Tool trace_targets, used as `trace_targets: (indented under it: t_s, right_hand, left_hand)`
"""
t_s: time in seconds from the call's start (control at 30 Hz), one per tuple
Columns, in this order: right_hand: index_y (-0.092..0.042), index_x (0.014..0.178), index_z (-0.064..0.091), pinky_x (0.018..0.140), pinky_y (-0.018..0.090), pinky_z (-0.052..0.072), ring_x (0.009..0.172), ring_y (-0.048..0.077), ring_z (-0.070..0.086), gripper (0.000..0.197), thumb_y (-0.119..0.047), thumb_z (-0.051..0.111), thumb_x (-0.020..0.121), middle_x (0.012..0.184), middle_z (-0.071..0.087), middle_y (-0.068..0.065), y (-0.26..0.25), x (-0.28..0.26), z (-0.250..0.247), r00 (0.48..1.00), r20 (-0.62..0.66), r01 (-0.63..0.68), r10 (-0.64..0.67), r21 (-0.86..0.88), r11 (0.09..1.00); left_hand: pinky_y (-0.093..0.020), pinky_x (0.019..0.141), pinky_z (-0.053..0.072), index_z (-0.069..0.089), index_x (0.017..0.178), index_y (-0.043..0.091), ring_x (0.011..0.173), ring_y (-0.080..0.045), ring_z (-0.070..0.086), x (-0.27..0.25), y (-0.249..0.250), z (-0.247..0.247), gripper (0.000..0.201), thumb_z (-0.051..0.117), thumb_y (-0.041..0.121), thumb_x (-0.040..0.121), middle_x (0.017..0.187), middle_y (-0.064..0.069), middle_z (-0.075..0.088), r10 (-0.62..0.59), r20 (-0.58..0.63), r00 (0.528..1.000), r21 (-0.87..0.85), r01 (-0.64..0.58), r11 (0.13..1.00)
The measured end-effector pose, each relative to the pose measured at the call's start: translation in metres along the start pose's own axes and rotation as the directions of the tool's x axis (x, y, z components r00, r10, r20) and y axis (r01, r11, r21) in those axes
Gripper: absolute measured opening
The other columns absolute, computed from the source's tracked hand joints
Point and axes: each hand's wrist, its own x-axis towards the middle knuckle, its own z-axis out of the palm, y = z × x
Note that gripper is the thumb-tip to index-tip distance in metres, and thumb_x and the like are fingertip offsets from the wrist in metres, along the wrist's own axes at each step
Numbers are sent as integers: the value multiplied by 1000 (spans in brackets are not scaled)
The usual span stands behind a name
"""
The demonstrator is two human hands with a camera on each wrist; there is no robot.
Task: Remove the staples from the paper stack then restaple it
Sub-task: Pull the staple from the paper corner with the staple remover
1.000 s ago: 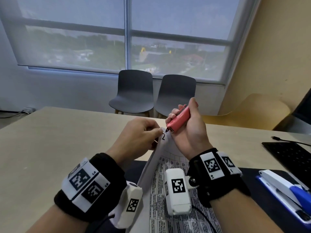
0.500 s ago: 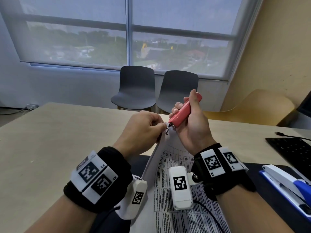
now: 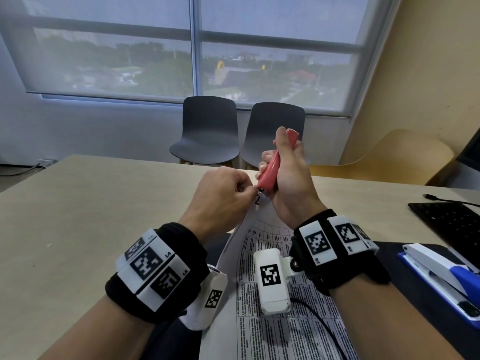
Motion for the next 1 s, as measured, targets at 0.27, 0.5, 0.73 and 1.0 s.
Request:
trace_targets:
  t_s: [0.27,0.5,0.73,1.0]
  right_hand:
    - [-15,107,43,59,23,45,58,11,43,29,-42,54,99,66,45,0,-1,6,-8,984,20,-176,175,173,969]
    - [-13,105,45,51,23,48,52,9,45,30,-39,57,98,65,44,0,3,10,-8,970,-50,-221,239,239,945]
    - [-15,111,44,57,24,48,55,10,47,31,-43,53,99,67,47,1,6,10,-10,980,-102,-137,170,270,953]
    - [-17,109,42,55,24,45,54,9,45,26,-41,49,101,67,44,-1,10,7,-5,997,-64,-40,52,173,984]
  left_hand:
    - [-28,61,49,75,69,7,65,-19,65,-3,5,-2,24,67,16,90,61,4,67,9,19,1000,74,-11,997]
    - [-36,64,56,74,70,7,66,-25,66,-1,4,-1,24,65,17,90,64,-5,69,-6,40,999,56,4,998]
    - [-50,71,60,71,69,9,74,-34,69,1,-2,2,25,66,20,91,70,-11,71,-81,60,995,-40,84,996]
    - [-20,51,38,70,63,13,54,-13,50,-3,5,-2,19,75,15,82,55,4,59,-23,19,1000,85,21,996]
